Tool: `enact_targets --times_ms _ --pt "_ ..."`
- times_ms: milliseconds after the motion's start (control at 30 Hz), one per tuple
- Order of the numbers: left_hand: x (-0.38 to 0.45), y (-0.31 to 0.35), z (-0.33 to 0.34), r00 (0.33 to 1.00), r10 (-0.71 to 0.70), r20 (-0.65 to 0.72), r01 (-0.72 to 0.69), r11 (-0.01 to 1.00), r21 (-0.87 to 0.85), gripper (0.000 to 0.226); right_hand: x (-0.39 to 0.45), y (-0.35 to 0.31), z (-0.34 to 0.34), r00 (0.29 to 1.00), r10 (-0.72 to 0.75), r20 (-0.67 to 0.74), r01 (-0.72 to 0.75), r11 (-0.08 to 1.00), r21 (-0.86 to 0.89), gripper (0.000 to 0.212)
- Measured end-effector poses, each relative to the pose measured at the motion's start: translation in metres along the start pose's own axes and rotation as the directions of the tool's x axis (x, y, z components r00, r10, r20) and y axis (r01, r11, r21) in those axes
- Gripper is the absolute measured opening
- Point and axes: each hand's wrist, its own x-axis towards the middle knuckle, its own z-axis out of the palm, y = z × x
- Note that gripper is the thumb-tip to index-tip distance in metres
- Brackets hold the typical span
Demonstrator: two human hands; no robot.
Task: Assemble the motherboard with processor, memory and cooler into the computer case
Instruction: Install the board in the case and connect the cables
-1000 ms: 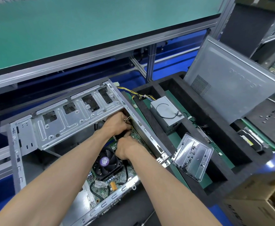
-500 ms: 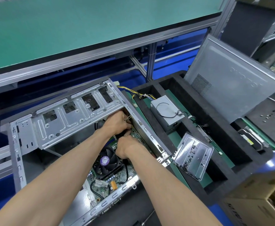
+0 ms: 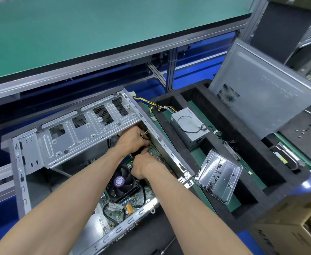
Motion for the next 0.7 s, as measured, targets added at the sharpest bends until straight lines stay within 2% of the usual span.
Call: enact_targets --times_ms 267,467,700 --pt "0.0017 0.0006 -0.0007 1.000 0.017 0.005 -0.018 0.999 0.029 0.010 0.0029 0.0003 0.0011 1.000 0.003 -0.001 -0.003 1.000 0.014 0.069" --pt "0.0047 -0.0010 -0.0009 1.000 0.008 0.012 -0.008 0.997 0.076 0.024 0.0031 0.0004 0.0015 1.000 0.002 -0.003 -0.002 1.000 0.011 0.067" --pt "0.0055 0.0004 -0.0007 1.000 0.011 0.011 -0.012 0.997 0.076 0.021 0.0038 -0.0003 0.0020 1.000 -0.001 -0.008 0.001 1.000 -0.008 0.066"
